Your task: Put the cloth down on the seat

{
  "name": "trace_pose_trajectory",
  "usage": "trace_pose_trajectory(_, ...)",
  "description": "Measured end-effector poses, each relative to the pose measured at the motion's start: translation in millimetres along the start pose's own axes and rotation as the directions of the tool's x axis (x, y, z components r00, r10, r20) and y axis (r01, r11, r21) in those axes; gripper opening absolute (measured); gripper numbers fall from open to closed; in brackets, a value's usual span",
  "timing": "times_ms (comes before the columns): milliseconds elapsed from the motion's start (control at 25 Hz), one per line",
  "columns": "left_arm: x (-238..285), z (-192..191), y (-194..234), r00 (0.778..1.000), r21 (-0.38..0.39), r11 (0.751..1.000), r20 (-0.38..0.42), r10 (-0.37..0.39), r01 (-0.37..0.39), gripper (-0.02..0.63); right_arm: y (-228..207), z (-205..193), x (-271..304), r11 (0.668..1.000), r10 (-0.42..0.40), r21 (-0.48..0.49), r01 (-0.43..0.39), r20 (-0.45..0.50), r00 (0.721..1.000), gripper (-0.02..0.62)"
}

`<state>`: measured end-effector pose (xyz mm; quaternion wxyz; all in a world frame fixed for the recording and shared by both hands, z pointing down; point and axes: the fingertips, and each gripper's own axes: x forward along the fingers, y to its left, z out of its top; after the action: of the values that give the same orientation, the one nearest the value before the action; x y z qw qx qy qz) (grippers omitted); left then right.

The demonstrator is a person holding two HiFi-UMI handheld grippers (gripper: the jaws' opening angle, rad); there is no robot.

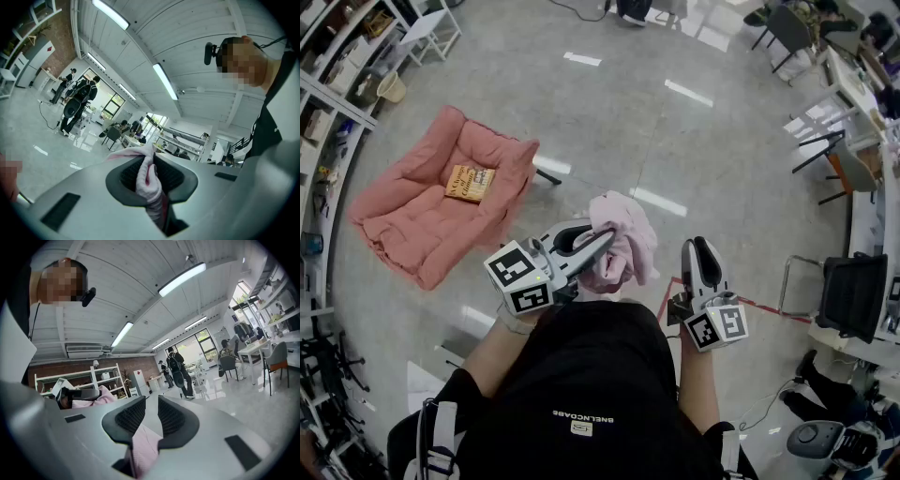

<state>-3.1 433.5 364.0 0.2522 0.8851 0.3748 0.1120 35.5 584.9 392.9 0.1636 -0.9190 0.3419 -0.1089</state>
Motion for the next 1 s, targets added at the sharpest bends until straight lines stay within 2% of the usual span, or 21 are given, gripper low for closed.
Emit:
trace_pose_trajectory(200, -1, 3, -2, 0.999, 0.093, 0.996, -0.04, 0.019, -0.015, 0.054, 7, 0, 0, 1.0, -0.014, 0.002, 0.014, -0.007, 1.0, 0.101)
trace_pose_trajectory(400, -14, 13, 9, 0.998, 0.137, 0.99, -0.049, 0.028, -0.021, 0.054, 26, -3, 7, 1.0, -0.011, -0.004, 0.011, -0.012, 1.0, 0.101)
trace_pose_trajectory(760, -54, 41, 47, 0.998, 0.131, 0.99, -0.024, 0.058, -0.055, 0.054, 61, -4, 35, 1.0, -0.004, 0.01, 0.004, -0.006, 1.0, 0.101)
trace_pose_trajectory(1000, -97, 55, 73, 0.998, 0.107, 0.992, 0.003, 0.068, -0.068, 0.054, 99, -17, 67, 1.0, 0.011, 0.007, -0.01, -0.023, 1.0, 0.101)
